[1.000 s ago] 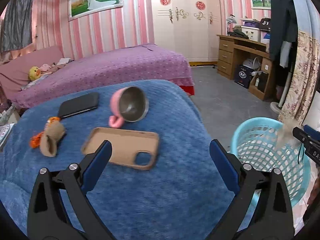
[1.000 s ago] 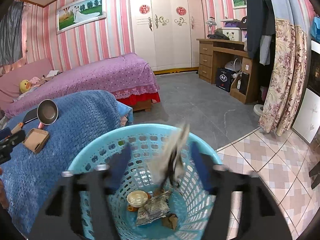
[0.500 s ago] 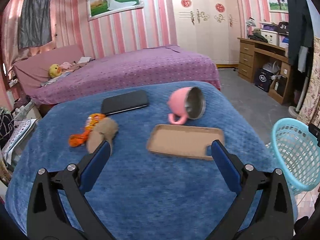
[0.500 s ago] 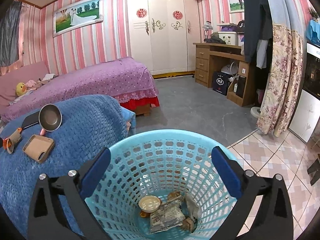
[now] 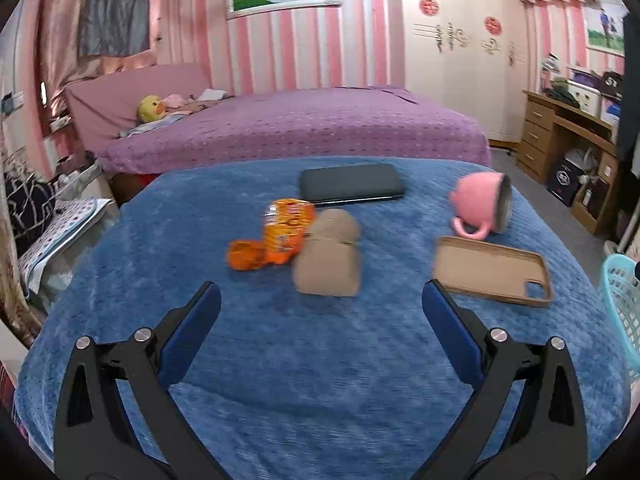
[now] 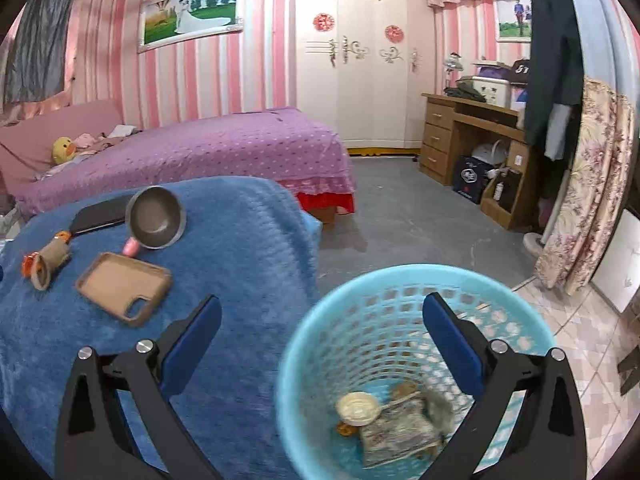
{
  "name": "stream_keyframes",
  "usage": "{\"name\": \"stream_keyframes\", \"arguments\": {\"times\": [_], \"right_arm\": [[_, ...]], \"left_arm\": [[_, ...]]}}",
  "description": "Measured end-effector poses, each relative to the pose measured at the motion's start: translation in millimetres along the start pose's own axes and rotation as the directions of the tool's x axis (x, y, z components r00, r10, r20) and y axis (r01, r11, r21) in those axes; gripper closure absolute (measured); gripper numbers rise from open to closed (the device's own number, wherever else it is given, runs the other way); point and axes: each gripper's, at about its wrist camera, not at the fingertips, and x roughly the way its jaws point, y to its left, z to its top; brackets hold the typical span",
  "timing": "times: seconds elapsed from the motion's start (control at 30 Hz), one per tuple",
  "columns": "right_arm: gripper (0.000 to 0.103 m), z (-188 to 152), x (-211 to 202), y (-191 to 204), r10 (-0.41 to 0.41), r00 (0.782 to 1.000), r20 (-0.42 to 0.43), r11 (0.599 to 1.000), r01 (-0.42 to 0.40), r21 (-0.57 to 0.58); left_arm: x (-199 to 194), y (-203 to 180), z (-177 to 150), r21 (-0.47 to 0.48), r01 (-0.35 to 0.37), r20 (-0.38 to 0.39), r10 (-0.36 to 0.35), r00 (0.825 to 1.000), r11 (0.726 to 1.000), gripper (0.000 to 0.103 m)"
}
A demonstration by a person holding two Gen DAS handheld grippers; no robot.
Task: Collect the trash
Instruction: 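Move both open tools back over the bed toward the cardboard tube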
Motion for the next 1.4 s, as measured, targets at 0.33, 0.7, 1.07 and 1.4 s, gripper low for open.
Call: {"name": "stream_keyframes", "arguments": {"times": [0.33,0.7,1.07,1.4], "right_arm": [[0.005,-5.4,1.7,74.7,0.053,0.999,-0.013,0.994,-0.054,-0.1],[0.005,-13.1,-2.1,133.4,0.117,0.993,-0.031,0.984,-0.12,-0.135],[0.005,-18.1,-1.2,175.7,0.151,0.987,-0.06,0.969,-0.16,-0.188],[0.005,-15.2,-0.3,206.9,0.177,0.982,-0.068,0.957,-0.187,-0.22]], "left_arm": [[9.2,49.7,-3.9,-0.035,-0.047,-0.026,0.046,0.999,0.998,0.006],[16.1,91.7,-4.8,-0.108,-0.043,-0.067,0.036,0.997,0.993,0.006],[26.4,117.0,-10.1,-0.115,-0.091,-0.093,0.081,0.992,0.989,0.006],[28.8,144.5,-10.6,-0.122,-0.124,-0.097,0.113,0.989,0.985,0.006]]}}
